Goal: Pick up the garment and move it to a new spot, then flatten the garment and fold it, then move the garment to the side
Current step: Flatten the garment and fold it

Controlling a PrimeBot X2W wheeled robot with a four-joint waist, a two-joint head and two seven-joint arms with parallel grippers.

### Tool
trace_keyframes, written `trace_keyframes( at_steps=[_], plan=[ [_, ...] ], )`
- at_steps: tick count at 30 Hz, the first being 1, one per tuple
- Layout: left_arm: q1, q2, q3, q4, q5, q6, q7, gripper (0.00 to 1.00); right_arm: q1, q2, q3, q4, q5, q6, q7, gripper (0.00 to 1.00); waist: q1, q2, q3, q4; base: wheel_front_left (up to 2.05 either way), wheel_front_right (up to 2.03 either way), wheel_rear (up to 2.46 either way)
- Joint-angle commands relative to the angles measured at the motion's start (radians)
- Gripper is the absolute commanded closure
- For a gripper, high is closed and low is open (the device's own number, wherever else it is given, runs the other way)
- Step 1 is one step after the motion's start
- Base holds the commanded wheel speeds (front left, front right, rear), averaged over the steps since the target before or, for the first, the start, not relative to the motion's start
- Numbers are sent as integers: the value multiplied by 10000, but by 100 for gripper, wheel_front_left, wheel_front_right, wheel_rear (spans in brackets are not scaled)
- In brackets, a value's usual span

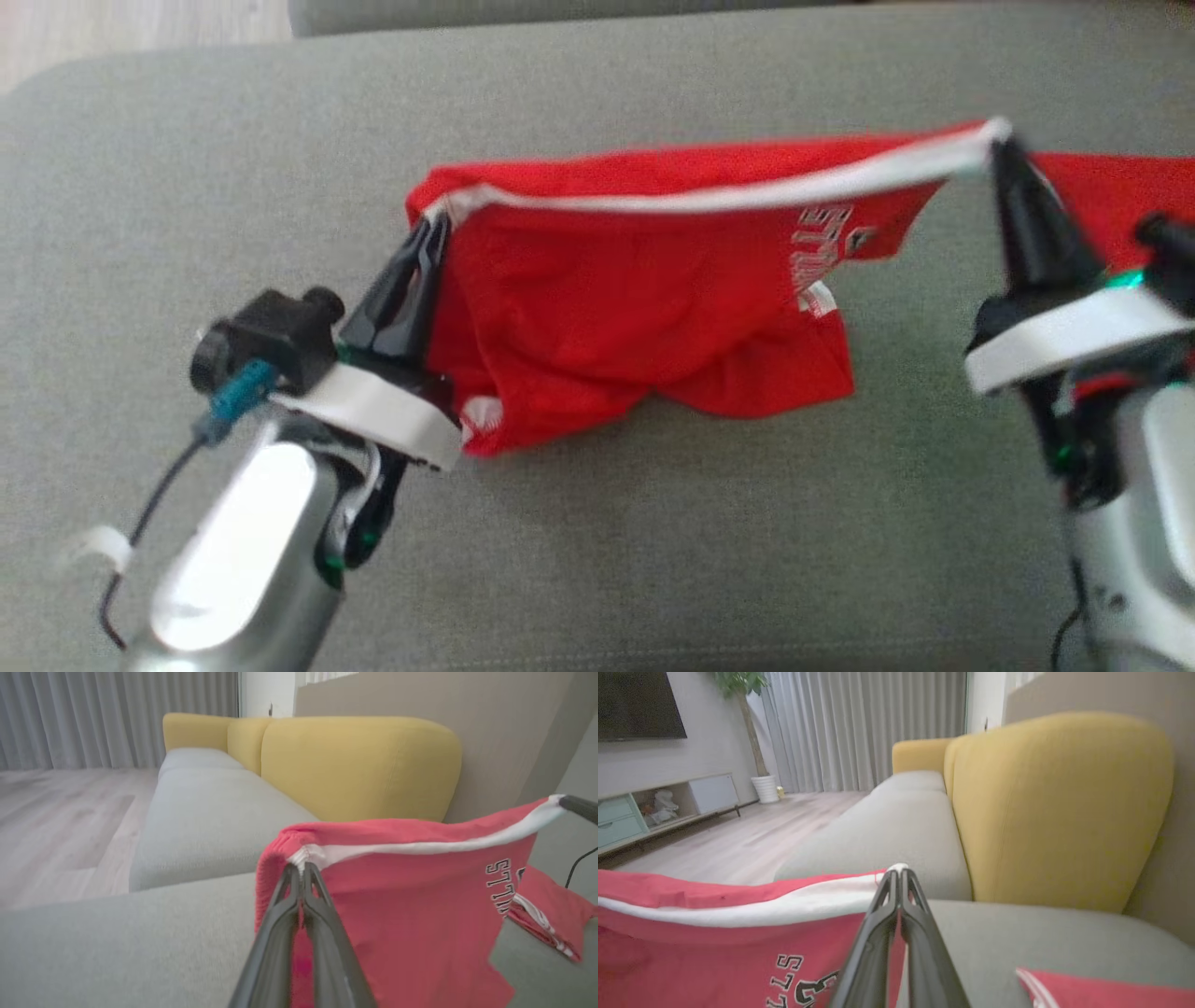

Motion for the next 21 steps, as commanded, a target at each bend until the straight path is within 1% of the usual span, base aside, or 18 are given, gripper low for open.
trace_keyframes(
  at_steps=[1,3,9,12,16,21],
  plan=[
    [-842,410,484,-666,124,38,165,100,-535,-189,51,-791,-64,67,153,100,0,0,-296,12,0,0,0],
    [-1134,582,543,-1198,101,-14,512,100,-861,-309,-38,-1459,-60,67,359,100,0,0,-539,20,0,0,0],
    [-2012,1024,976,-2810,85,187,1455,100,-1730,-435,-356,-3224,-54,67,1258,100,0,0,-1284,-1,0,0,0],
    [-2321,1183,1085,-3360,100,268,1881,100,-2047,-410,-551,-3796,-39,67,1701,100,0,0,-1605,-60,0,0,0],
    [-2429,1307,1250,-3698,17,431,2271,100,-2172,-301,-714,-4098,57,67,2190,100,0,0,-1846,-156,0,0,0],
    [-2410,1269,1325,-3788,-104,577,2409,100,-2148,-156,-751,-3918,274,67,2540,100,0,0,-1786,-189,0,0,0]
  ],
)
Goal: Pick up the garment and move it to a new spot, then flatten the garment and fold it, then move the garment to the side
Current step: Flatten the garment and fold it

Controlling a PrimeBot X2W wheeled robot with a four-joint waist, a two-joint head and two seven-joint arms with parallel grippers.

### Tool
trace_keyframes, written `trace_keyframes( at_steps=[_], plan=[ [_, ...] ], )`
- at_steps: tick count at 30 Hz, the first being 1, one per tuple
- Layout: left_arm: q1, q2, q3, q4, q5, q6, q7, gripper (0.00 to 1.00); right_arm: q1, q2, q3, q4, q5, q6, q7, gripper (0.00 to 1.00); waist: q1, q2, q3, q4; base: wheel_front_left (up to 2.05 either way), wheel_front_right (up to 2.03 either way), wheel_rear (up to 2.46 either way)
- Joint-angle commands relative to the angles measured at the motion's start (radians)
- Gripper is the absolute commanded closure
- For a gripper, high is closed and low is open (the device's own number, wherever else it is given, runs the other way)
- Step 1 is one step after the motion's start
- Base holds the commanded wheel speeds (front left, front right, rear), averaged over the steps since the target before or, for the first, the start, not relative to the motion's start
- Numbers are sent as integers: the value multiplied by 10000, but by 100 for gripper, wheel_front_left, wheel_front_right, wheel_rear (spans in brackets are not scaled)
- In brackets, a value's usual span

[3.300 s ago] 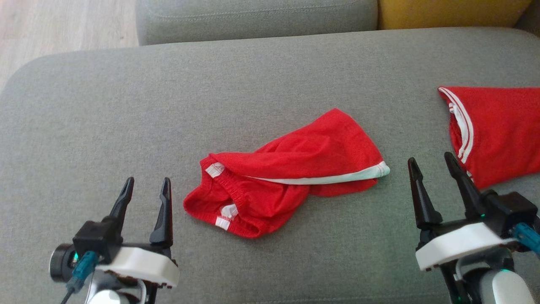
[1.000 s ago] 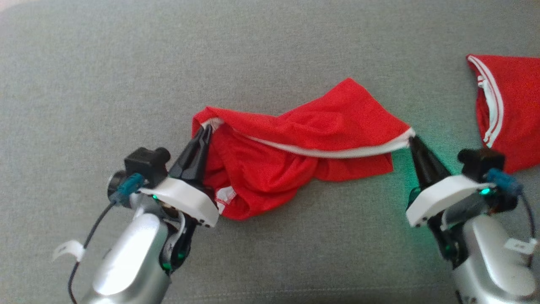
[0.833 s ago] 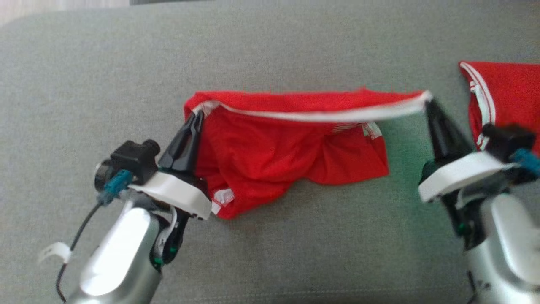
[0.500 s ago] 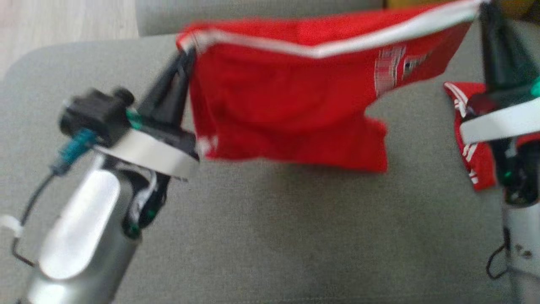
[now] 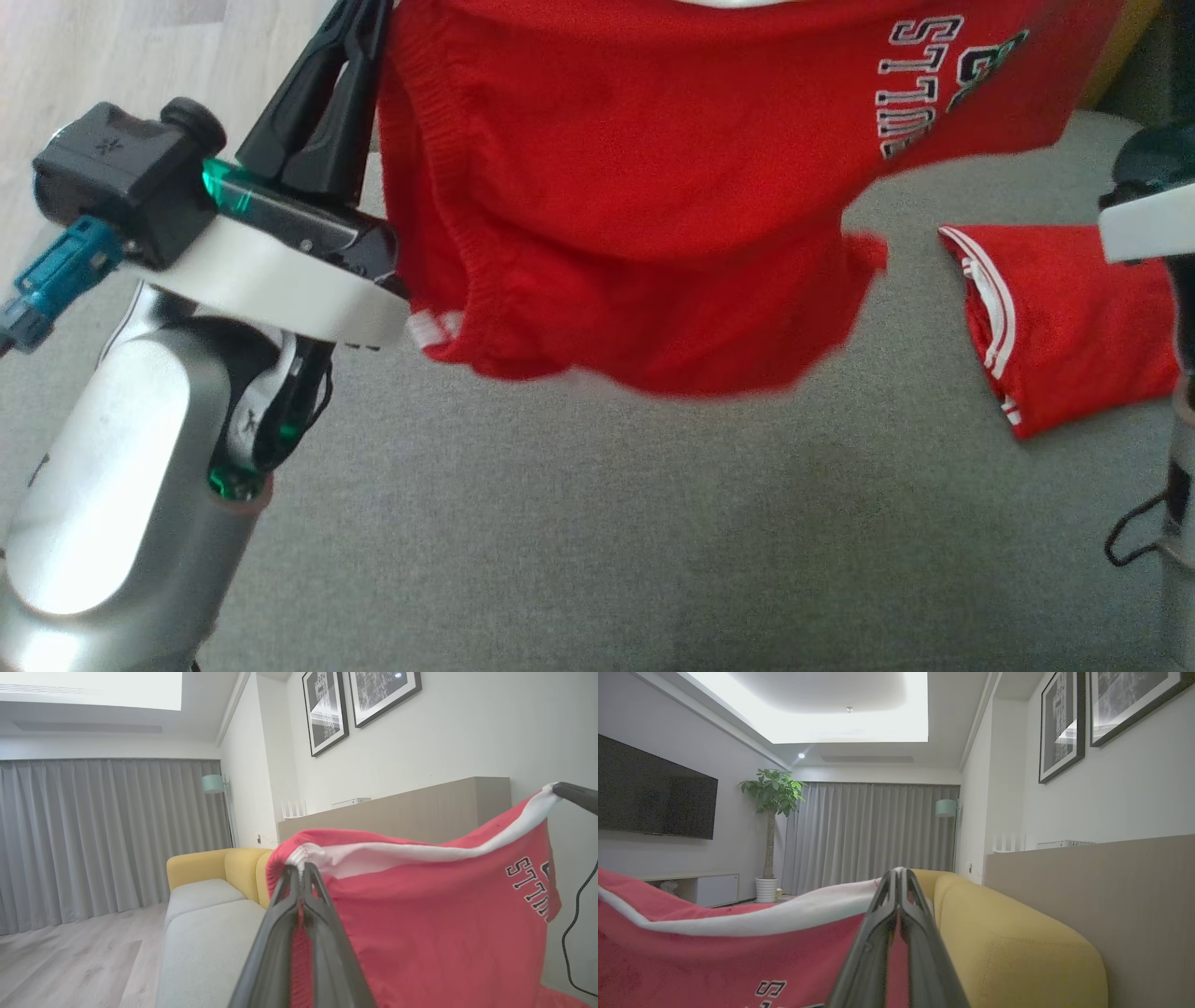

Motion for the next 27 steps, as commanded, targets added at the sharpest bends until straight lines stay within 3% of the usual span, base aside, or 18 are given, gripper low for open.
trace_keyframes(
  at_steps=[1,9,12,21,27],
  plan=[
    [-608,297,524,-214,-76,49,57,100,-343,131,122,-173,111,67,108,100,0,0,102,12,0,0,0],
    [-1319,47,536,710,-145,-29,-142,100,-1089,442,325,675,372,67,145,100,0,0,897,86,0,0,0],
    [-2242,-209,528,1703,-123,-204,-412,100,-2152,537,447,1751,495,67,35,100,0,0,1440,169,0,0,0],
    [-5982,-1341,285,7109,317,-800,-1887,100,-6475,1147,1068,6878,373,67,-1719,100,0,0,2464,222,0,0,0],
    [-7092,-2107,103,10855,319,-1068,-2543,100,-7631,1540,1906,10492,284,67,-2701,100,0,0,2739,38,0,0,0]
  ],
)
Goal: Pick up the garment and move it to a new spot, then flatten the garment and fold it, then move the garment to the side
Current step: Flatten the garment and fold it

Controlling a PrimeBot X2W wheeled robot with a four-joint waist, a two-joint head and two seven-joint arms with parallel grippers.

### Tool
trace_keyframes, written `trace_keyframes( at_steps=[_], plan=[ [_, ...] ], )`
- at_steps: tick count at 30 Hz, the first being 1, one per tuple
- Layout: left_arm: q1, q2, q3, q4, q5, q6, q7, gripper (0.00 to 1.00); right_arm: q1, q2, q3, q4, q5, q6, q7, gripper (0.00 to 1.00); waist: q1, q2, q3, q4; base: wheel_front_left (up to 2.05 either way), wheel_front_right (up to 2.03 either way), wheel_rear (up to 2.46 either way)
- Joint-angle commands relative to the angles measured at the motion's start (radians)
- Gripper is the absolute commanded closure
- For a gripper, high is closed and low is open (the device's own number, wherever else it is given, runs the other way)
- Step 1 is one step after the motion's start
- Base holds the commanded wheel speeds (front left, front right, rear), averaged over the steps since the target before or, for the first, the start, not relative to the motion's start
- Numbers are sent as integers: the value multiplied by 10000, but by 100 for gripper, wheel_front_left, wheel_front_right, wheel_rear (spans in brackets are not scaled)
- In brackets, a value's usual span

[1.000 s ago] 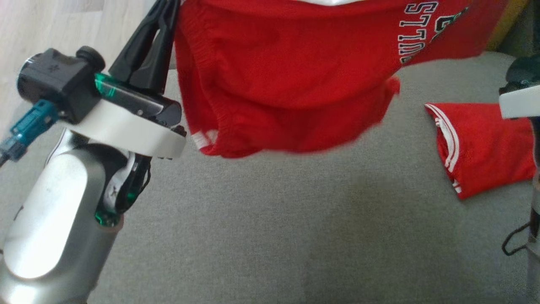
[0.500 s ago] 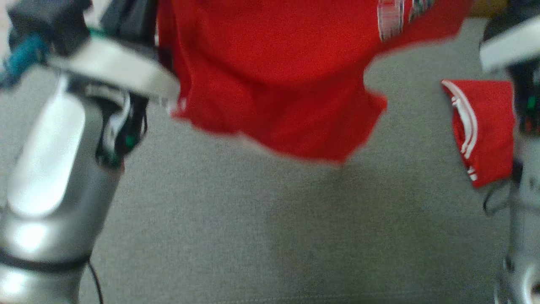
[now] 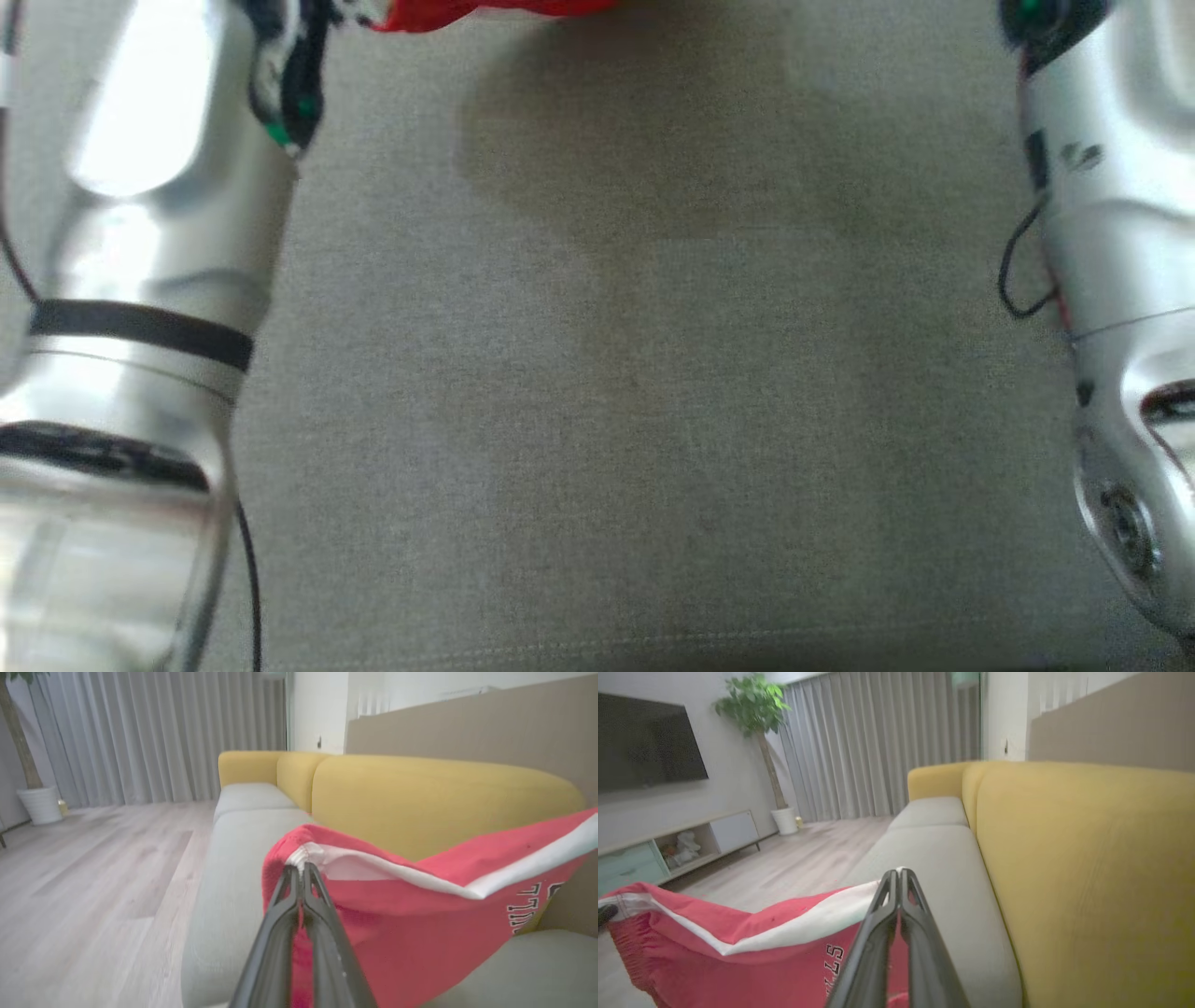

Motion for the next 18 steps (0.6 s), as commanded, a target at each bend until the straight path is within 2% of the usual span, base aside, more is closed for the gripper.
trace_keyframes(
  at_steps=[1,5,10,13,18],
  plan=[
    [-473,89,228,442,-112,-105,-182,100,-348,275,258,470,73,67,-215,100,0,0,137,-87,0,0,0],
    [-224,-275,270,1952,-416,-372,-405,100,-198,312,995,2012,692,67,-510,100,0,0,456,-105,0,0,0],
    [361,-542,462,2941,-908,-572,-544,100,509,316,1980,2931,1724,67,-926,100,0,0,929,-18,0,0,0],
    [838,-603,499,2979,-1072,-651,-574,100,1154,317,2344,3193,2243,67,-1370,100,0,0,1077,39,0,0,0],
    [2183,-631,629,1851,-1116,-765,-581,100,2577,318,2717,3175,2931,67,-2367,100,0,0,981,77,0,0,0]
  ],
)
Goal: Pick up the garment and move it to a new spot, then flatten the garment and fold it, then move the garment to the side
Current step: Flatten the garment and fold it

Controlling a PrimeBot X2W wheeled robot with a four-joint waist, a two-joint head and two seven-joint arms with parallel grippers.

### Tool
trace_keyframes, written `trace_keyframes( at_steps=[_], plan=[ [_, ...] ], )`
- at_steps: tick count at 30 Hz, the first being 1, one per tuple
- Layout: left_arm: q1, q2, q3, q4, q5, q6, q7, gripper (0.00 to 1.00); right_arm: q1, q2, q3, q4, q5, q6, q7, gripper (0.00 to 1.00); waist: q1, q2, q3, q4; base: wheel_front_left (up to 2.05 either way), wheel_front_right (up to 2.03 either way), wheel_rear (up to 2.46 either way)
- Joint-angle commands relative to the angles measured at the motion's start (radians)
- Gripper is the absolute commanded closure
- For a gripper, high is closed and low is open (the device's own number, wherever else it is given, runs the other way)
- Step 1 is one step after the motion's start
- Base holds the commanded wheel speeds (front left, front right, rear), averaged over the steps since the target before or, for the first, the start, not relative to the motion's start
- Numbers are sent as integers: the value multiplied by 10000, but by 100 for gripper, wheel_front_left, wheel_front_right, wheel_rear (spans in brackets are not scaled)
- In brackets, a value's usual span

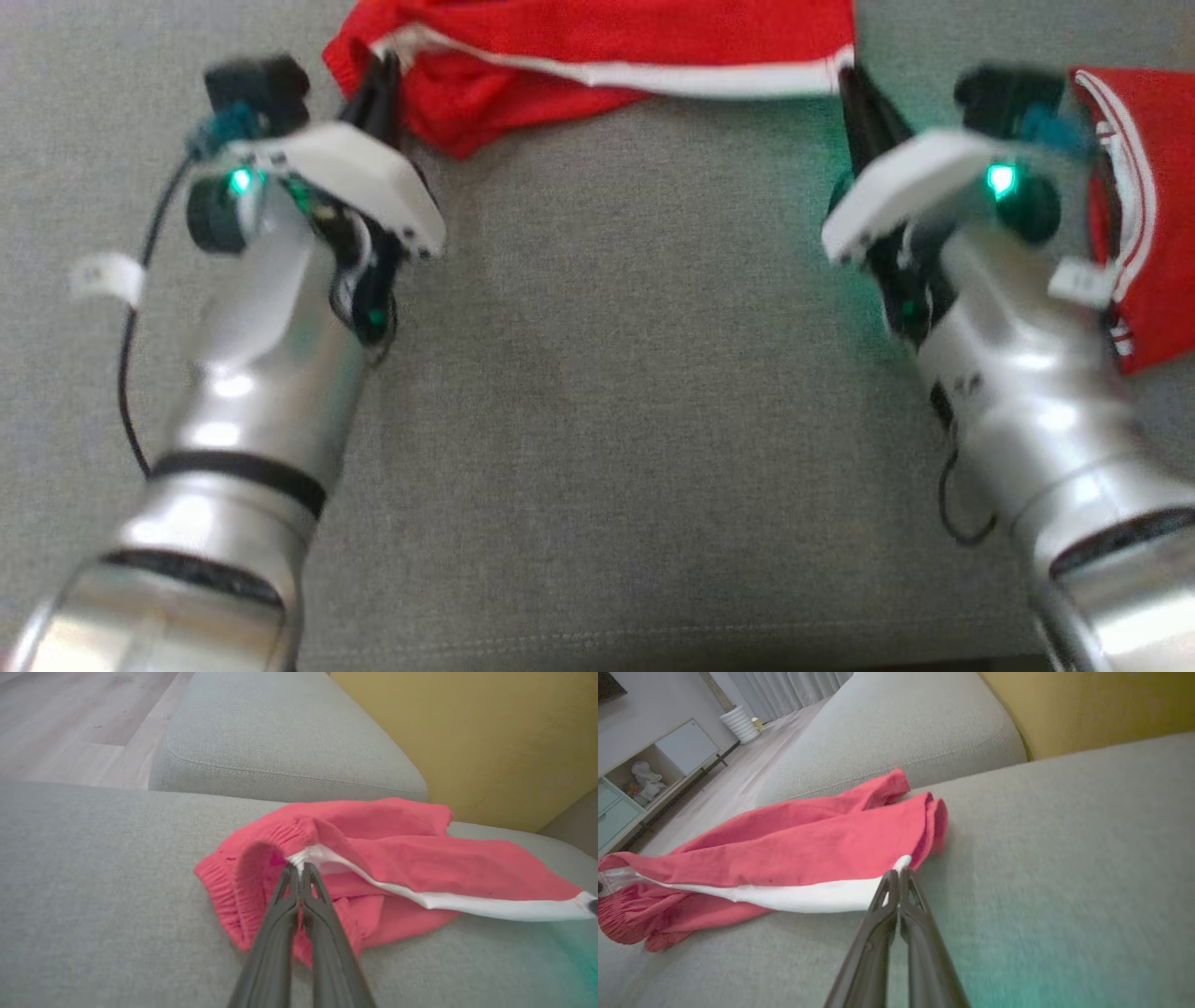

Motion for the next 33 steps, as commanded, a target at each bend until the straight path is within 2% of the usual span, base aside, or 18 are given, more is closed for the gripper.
trace_keyframes(
  at_steps=[1,9,11,17,21,27,30,33],
  plan=[
    [388,252,323,-745,-42,-79,-121,100,448,235,131,-407,217,67,-437,100,-1,0,-134,-3,0,0,0],
    [3385,405,490,-2878,476,-318,-122,100,3303,73,65,-1805,400,67,-980,100,-1,0,-989,-134,0,0,0],
    [4827,588,531,-3980,693,-373,-123,100,4724,-243,-346,-3007,224,67,-997,100,-1,0,-1370,-149,0,0,0],
    [7324,1197,324,-5610,513,-467,22,100,7967,-507,-1718,-5659,-364,67,-672,100,-1,0,-2156,-127,0,0,0],
    [8701,1642,278,-7194,436,-152,660,100,10352,-258,-2867,-8097,-1064,67,577,100,-1,0,-2621,-44,0,0,0],
    [10689,2118,392,-9814,225,741,1792,100,13324,191,-3921,-11901,-1896,67,3055,100,-1,0,-3083,-176,0,0,0],
    [11494,2296,522,-10897,77,1150,2236,100,14158,228,-4124,-13128,-1864,67,3813,100,-1,0,-3190,-242,0,0,0],
    [11939,2401,549,-11663,8,1391,2556,100,14542,232,-4206,-13807,-1685,67,4142,100,-1,0,-3207,-238,0,0,0]
  ],
)
